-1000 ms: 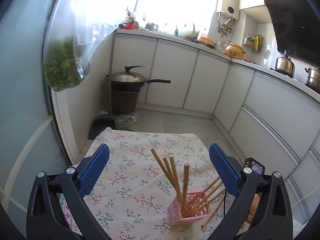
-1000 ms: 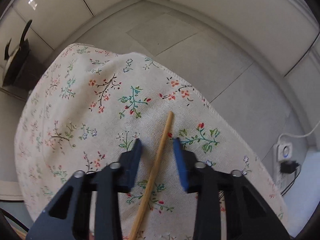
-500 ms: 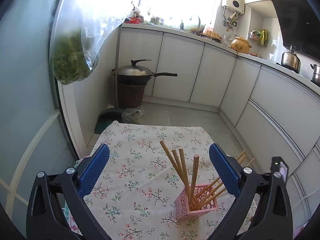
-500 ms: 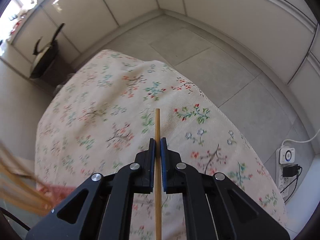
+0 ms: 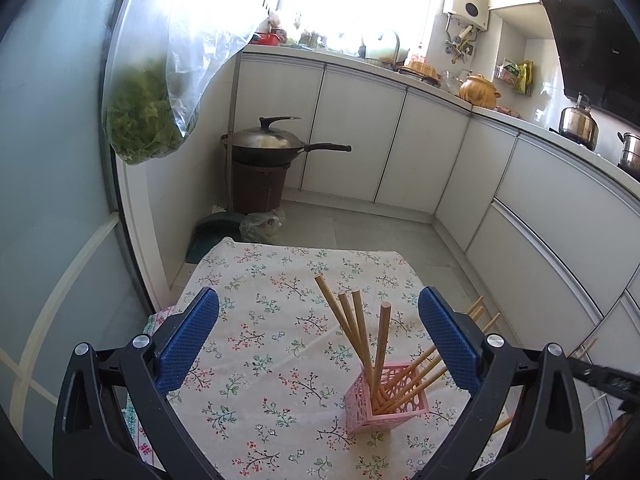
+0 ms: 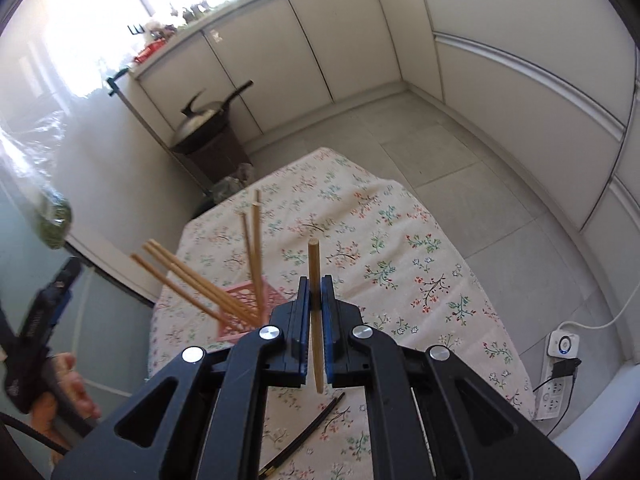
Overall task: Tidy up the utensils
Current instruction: 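Lower the held chopstick into the pink basket and open the right gripper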
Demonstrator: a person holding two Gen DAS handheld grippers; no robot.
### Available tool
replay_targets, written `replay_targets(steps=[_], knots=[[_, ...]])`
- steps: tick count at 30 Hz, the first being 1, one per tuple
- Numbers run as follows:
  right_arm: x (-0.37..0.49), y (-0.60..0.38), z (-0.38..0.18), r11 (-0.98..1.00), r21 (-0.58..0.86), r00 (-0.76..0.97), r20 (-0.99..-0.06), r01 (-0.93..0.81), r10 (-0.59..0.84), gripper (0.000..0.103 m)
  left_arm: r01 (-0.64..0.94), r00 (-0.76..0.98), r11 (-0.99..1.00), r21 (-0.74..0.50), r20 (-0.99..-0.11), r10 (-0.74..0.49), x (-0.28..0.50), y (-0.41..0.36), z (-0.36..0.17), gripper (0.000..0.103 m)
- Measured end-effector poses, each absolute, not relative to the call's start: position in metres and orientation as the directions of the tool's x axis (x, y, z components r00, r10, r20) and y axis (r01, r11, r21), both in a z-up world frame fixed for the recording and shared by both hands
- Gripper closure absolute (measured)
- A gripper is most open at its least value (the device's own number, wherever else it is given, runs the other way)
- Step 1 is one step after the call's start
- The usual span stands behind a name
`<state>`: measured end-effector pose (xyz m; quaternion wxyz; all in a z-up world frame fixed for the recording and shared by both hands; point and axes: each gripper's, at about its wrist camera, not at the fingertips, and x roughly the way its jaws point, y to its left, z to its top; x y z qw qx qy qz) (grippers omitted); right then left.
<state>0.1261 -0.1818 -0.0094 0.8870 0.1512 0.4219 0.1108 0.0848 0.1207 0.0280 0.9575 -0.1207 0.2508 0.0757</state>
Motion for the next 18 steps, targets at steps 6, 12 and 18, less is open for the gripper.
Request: replay_targets(steps=[6, 12, 18], knots=[[0.11, -0.185, 0.041, 0.923, 0.368, 0.672, -0.658, -0.108, 0.341, 0.097, -0.2, 0.859, 0.958, -0.206, -0.507, 0.07, 0.087, 0.121, 0.027, 0.007], [0.11, -0.173, 0.072, 0.91, 0.392, 0.688, -0.625, -0.132, 0.369, 0.097, -0.201, 0.86, 0.956, -0.214, -0.506, 0.068, 0.087, 0.122, 0.026, 0.007], [0.13, -0.141, 0.084, 0.903, 0.401, 0.726, -0.573, -0.157, 0.38, 0.097, -0.209, 0.861, 0.952, -0.224, -0.504, 0.07, 0.087, 0.129, 0.025, 0.007]])
